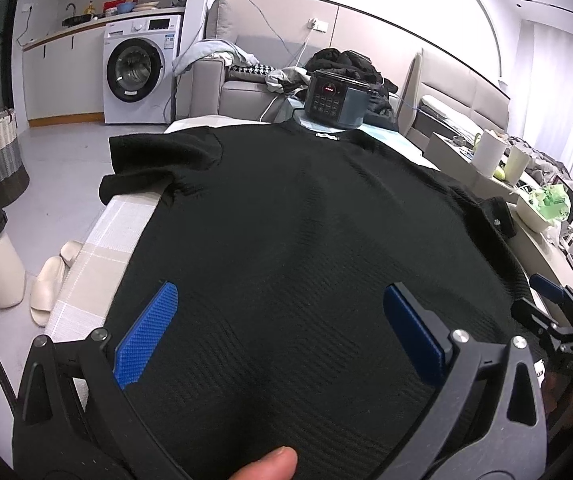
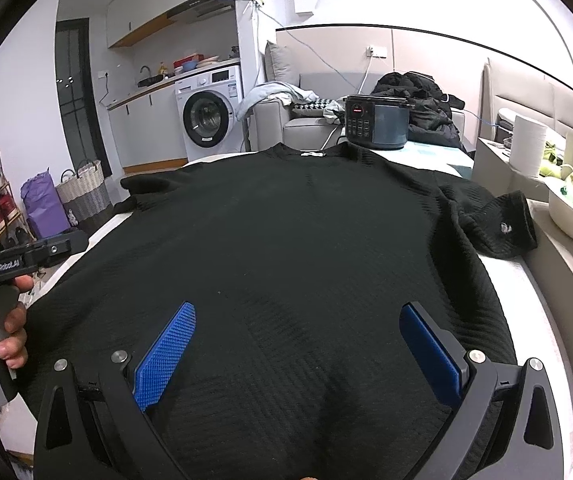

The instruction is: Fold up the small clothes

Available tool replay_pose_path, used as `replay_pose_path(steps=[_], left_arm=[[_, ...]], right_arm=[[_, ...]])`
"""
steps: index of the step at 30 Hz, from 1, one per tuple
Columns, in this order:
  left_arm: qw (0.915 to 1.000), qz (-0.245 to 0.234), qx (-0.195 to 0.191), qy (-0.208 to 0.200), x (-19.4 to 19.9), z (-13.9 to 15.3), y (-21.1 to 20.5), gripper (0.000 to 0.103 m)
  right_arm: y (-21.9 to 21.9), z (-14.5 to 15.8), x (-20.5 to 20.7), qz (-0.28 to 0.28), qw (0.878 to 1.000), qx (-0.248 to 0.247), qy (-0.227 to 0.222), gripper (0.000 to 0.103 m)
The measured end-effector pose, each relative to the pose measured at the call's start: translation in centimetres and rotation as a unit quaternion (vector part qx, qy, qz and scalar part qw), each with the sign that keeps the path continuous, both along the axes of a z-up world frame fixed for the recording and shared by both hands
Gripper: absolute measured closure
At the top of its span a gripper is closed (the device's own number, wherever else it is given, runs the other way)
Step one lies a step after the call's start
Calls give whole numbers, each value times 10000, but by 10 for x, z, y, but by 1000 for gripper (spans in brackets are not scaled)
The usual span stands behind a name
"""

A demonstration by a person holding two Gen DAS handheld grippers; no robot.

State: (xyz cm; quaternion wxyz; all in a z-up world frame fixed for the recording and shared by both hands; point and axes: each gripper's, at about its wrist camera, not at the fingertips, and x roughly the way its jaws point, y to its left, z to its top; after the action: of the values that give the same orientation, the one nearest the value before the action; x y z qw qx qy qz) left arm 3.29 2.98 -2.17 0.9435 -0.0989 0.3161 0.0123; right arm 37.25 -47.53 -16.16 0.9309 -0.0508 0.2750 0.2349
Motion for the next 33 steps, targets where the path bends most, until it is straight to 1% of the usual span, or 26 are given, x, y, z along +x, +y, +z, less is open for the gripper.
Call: replay_pose_path(steps=[4, 8, 14, 17, 22, 27, 29, 33], left_arm=[[9999, 4, 151, -32, -4, 1, -4, 1], [10000, -28, 55, -67, -5, 2, -4, 1], [9997, 59, 233, 4, -5, 3, -5, 1], [9997, 80, 250, 31, -3, 3, -5, 1], [9995, 121, 273, 74, 1, 2, -5, 1], [9995, 138, 277, 88, 3, 1, -4, 1], [9995, 160, 274, 93, 7, 2, -3, 1], [9995, 210, 186, 110, 14, 3, 1, 1]], right_arm=[[-2, 0, 1, -50, 10000, 41, 47, 0], [-5, 5, 1, -119, 9999, 91, -18, 0], [-11, 11, 2, -161, 9995, 256, 27, 0], [-12, 14, 3, -194, 9995, 257, -13, 0], [-18, 21, 6, -223, 9989, 415, -60, 0], [-21, 26, 13, -382, 9989, 242, -134, 0], [-25, 28, 18, -452, 9985, 278, -104, 0], [-35, 29, 29, -576, 9972, 467, 92, 0]])
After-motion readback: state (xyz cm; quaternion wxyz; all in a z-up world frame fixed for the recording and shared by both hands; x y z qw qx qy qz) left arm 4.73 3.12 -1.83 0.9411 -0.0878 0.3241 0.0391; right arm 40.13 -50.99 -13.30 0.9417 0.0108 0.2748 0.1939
